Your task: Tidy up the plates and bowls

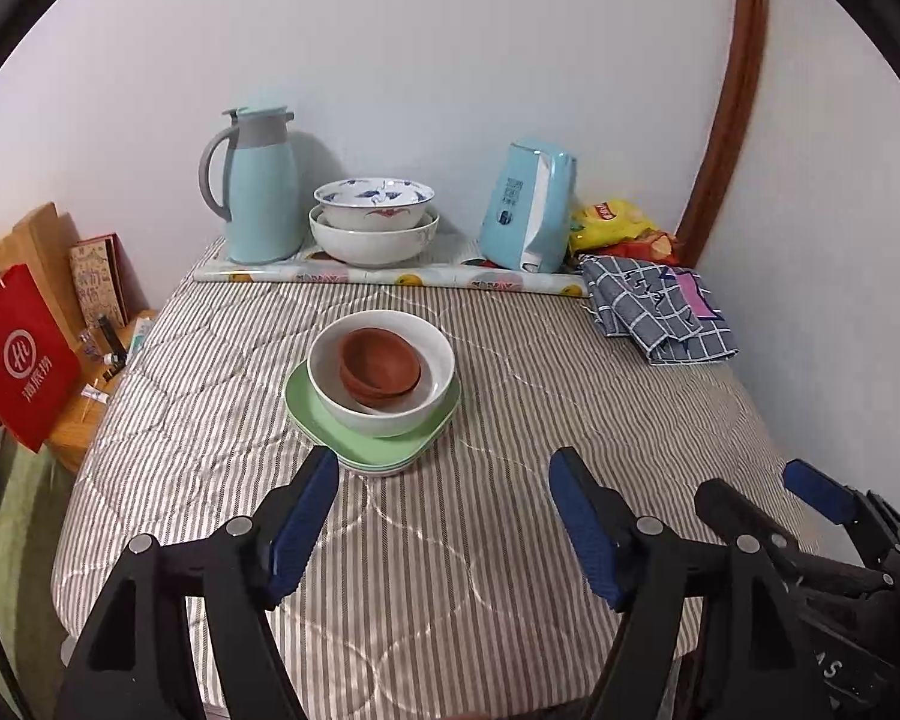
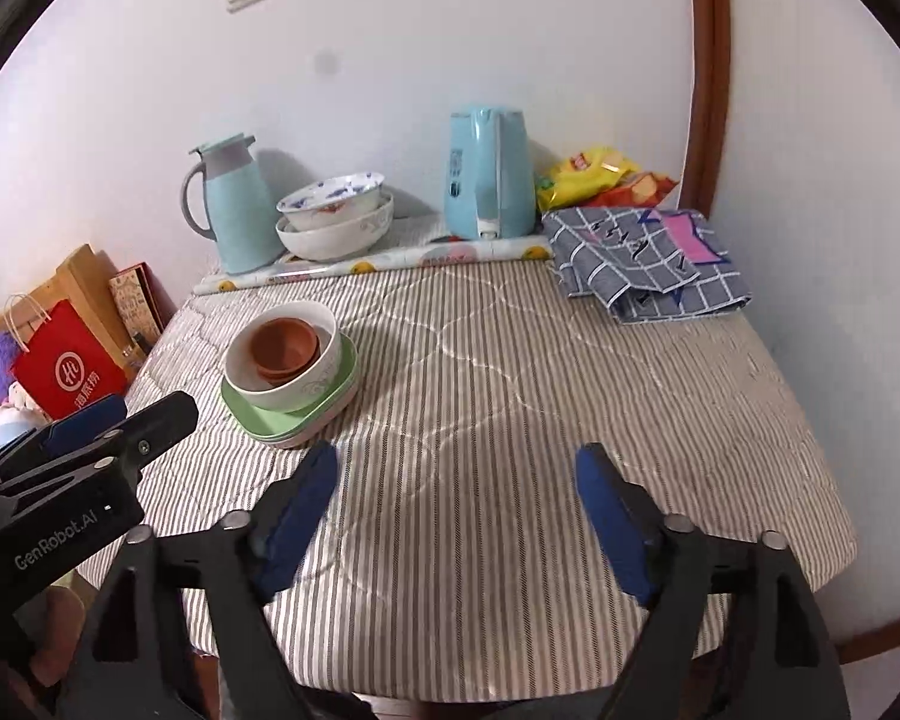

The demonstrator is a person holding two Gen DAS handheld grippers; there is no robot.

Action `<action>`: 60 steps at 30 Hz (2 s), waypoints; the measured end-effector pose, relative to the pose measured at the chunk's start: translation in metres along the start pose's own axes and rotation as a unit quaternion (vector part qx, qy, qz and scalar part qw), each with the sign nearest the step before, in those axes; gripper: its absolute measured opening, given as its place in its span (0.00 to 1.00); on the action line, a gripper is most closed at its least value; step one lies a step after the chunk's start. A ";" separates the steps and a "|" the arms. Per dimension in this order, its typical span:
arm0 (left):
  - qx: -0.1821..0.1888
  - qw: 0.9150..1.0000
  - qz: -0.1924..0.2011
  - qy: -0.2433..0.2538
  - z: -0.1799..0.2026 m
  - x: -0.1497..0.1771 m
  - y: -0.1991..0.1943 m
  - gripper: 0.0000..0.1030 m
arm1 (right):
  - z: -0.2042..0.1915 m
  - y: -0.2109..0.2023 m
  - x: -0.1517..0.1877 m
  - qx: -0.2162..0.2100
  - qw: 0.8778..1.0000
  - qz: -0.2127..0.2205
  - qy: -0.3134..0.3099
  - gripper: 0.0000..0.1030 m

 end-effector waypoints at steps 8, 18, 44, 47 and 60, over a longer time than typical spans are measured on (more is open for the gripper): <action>-0.012 1.000 0.019 0.011 0.012 0.010 -0.020 0.73 | 0.012 -0.021 0.012 0.022 1.000 0.011 0.004 0.93; -0.013 1.000 0.020 0.010 0.014 0.015 -0.026 0.74 | 0.015 -0.029 0.019 0.030 0.999 0.016 0.006 0.93; -0.018 1.000 0.018 0.011 0.014 0.020 -0.029 0.74 | 0.011 -0.028 0.020 0.024 1.000 0.014 0.010 0.93; -0.020 1.000 0.018 0.011 0.013 0.019 -0.029 0.74 | 0.010 -0.028 0.020 0.024 1.000 0.014 0.008 0.93; -0.023 1.000 0.019 0.010 0.010 0.019 -0.029 0.74 | 0.009 -0.027 0.020 0.024 1.000 0.015 0.007 0.93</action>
Point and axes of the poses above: each gripper's, at about its wrist camera, not at the fingertips, and y roughly the way its jaws point, z to its right, x to its underside, the point moved 2 cm from there along y, roughly the way its jaws point, and after that the axes turned 3 degrees about -z, right-handed, at the moved point
